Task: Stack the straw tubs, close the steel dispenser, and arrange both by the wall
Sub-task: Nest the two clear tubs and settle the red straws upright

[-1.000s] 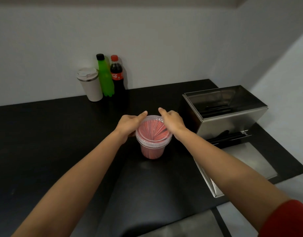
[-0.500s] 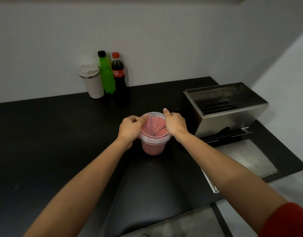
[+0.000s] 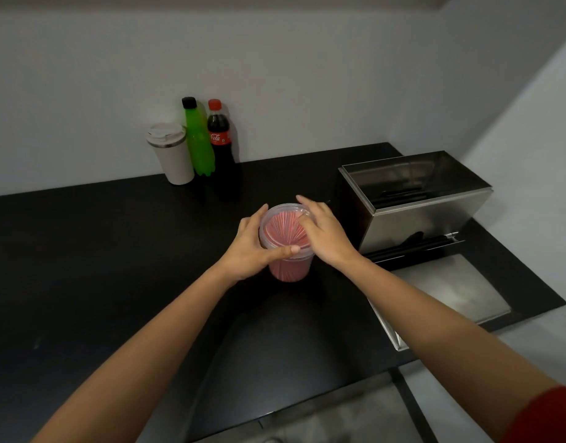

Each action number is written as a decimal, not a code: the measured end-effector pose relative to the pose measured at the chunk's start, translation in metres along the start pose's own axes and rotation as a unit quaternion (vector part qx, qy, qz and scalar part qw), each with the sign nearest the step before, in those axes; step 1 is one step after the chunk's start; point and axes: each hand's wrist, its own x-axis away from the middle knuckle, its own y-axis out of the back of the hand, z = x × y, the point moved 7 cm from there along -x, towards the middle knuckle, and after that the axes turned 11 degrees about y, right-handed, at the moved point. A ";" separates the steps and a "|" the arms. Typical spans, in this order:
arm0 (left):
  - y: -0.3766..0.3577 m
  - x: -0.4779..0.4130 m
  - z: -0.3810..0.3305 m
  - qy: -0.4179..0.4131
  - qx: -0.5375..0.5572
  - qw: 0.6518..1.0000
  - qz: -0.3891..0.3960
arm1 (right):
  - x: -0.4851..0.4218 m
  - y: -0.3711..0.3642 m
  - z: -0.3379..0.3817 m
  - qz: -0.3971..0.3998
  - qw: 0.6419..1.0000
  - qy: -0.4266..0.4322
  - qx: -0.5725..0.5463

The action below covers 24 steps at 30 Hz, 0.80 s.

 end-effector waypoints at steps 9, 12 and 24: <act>0.003 0.002 -0.008 -0.054 -0.012 0.998 -0.030 | -0.002 -0.003 0.003 0.010 0.998 0.023 0.062; 0.005 0.000 -0.006 -0.044 0.005 0.999 -0.015 | -0.004 -0.005 0.002 0.013 0.999 0.012 0.051; 0.011 -0.005 0.000 -0.008 0.035 0.999 -0.006 | -0.004 -0.008 -0.002 -0.032 0.999 -0.024 0.004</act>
